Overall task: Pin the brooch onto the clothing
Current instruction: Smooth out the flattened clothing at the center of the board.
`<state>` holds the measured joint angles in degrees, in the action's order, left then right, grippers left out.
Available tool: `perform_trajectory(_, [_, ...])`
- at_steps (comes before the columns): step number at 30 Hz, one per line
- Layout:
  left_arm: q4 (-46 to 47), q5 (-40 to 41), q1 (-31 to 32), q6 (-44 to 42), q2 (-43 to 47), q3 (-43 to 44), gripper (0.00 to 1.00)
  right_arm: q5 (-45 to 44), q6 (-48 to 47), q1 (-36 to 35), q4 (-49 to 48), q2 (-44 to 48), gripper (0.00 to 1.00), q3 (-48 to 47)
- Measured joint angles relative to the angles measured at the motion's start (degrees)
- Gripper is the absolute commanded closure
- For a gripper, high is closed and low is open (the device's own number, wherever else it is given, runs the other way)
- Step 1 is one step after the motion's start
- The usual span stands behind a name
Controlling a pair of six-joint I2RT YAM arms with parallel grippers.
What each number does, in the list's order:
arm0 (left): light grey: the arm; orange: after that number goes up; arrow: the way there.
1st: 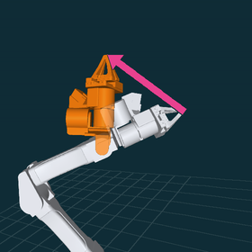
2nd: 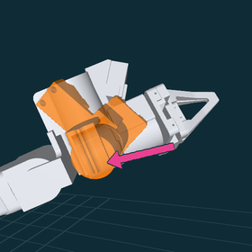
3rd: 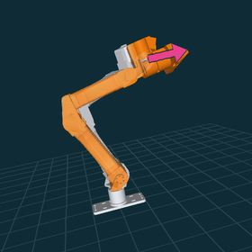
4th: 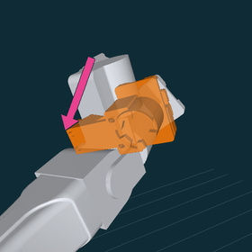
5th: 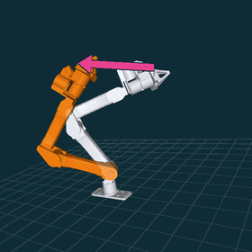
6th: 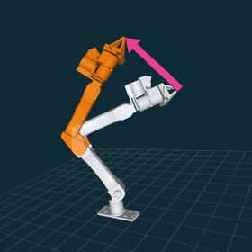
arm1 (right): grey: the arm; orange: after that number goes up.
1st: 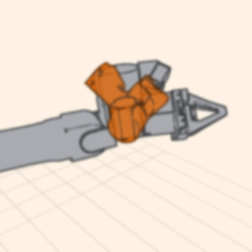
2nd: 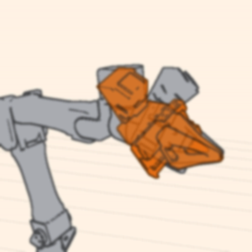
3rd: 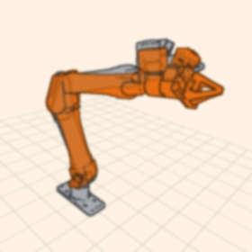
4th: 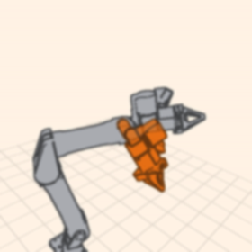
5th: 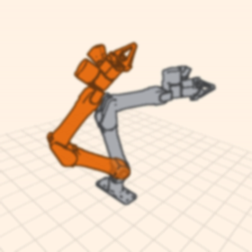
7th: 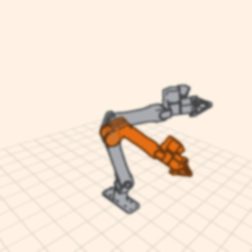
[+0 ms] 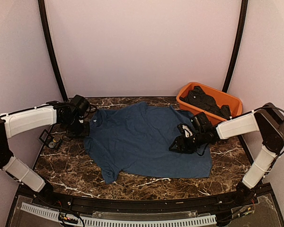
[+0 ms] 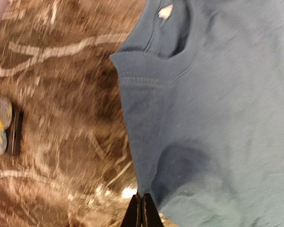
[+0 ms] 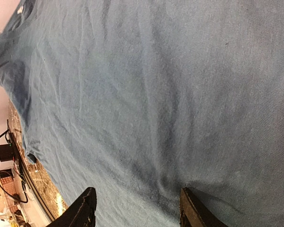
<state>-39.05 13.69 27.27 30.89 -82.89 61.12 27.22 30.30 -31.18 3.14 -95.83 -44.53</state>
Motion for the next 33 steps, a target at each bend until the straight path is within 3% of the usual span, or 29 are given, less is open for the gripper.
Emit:
perform_trajectory(5, [-4.6, 2.9, 0.0, 4.3, 1.4, -4.8, 0.98, -0.1, -0.7, 0.0, 2.0, 0.0, 0.40, -0.8])
perform_trajectory(7, [-5.5, 4.0, 0.0, 5.1, 2.0, -5.0, 0.81, -0.3, -1.1, 0.0, 3.2, 0.2, 0.37, -1.2])
perform_trajectory(8, [-5.7, 4.6, 0.0, 5.7, 2.1, -5.0, 0.59, -0.5, -1.4, 0.0, 4.2, 0.3, 0.35, -1.6])
perform_trajectory(9, [-6.1, 5.2, 0.0, 5.5, 2.1, -4.9, 0.48, -1.0, -1.9, 0.0, 5.2, 0.6, 0.32, -1.9])
perform_trajectory(10, [-6.4, 5.8, 0.0, 5.6, 2.1, -4.8, 0.30, -1.6, -2.5, 0.0, 6.7, 0.9, 0.29, -2.4])
perform_trajectory(11, [-7.0, 6.2, 0.0, 5.7, 2.1, -4.5, 0.23, -2.1, -3.1, 0.0, 8.2, 1.2, 0.26, -3.0])
perform_trajectory(12, [-7.8, 7.1, 0.0, 5.6, 2.0, -3.7, 0.09, -2.8, -3.8, 0.0, 9.9, 1.6, 0.23, -3.7])
perform_trajectory(14, [-8.5, 8.4, 0.0, 4.7, 2.0, -1.6, 0.02, -4.5, -6.0, 0.0, 13.9, 2.7, 0.16, -5.9])
perform_trajectory(19, [-8.2, 7.8, 0.0, -4.0, 1.5, 8.6, 0.01, -8.7, -14.4, 0.0, 24.1, 5.4, 0.03, -15.6])
perform_trajectory(25, [-8.6, 1.6, 2.4, -21.4, -9.2, 23.9, 0.14, -20.0, -31.2, 0.0, 35.0, 5.2, 0.01, -27.8])
perform_trajectory(33, [-9.3, 0.2, 6.7, -35.6, -20.9, 24.2, 0.19, -30.3, -47.7, 0.0, 45.5, -0.8, 0.01, -32.5])
